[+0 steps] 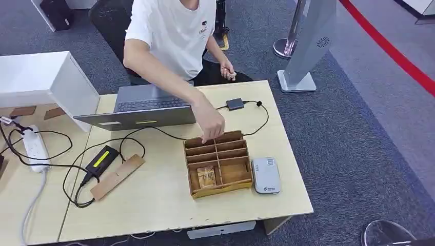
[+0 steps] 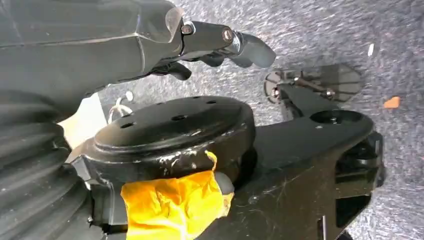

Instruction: Pass the card to the sensor for recognition and then transmit it.

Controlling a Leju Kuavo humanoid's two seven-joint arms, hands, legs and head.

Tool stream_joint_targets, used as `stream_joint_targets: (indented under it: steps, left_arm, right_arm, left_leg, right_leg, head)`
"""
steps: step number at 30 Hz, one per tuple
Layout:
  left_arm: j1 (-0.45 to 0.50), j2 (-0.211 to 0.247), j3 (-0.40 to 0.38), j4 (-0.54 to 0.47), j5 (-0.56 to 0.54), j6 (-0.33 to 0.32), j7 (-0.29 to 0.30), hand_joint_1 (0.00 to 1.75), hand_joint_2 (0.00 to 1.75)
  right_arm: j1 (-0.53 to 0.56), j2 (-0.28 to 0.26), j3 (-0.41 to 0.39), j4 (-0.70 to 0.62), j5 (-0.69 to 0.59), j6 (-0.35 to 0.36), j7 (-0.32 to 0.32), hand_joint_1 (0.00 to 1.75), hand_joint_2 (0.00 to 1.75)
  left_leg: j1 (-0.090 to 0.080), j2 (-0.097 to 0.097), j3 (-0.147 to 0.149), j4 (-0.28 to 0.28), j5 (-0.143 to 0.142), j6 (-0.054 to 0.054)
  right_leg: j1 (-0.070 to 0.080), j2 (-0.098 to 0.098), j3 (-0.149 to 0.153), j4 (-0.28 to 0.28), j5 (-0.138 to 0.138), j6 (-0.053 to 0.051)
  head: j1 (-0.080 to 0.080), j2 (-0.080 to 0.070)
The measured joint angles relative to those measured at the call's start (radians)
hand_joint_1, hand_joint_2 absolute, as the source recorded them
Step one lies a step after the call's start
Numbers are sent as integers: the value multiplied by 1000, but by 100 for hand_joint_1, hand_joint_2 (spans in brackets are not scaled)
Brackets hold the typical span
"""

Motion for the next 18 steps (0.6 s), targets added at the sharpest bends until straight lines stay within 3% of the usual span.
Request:
stream_joint_targets:
  steps: [4,8,12,18]
  left_arm:
    - [0,0,9,0,0,0,6,0,175]
    - [-1,-2,10,0,-7,6,13,0,175]
    - [-2,-2,10,0,-12,6,17,0,175]
    - [-4,-2,10,0,-26,21,24,0,175]
  right_arm:
    - [-9,57,0,6,21,36,9,0,175]
    - [-13,126,16,8,91,24,75,0,175]
    - [-15,177,42,16,124,35,90,0,175]
    - [-18,206,65,19,121,158,101,0,175]
  left_leg:
    - [0,1,1,0,0,0]
    - [0,1,1,0,0,0]
    - [0,1,1,0,0,0]
    - [0,1,1,0,0,-1]
  right_leg:
    - [0,1,0,0,0,0]
    - [0,1,0,0,0,0]
    - [0,1,0,0,0,0]
    - [0,1,1,0,0,0]
  head:
    - [2,0]
    - [2,0]
    - [1,0]
    - [2,0]
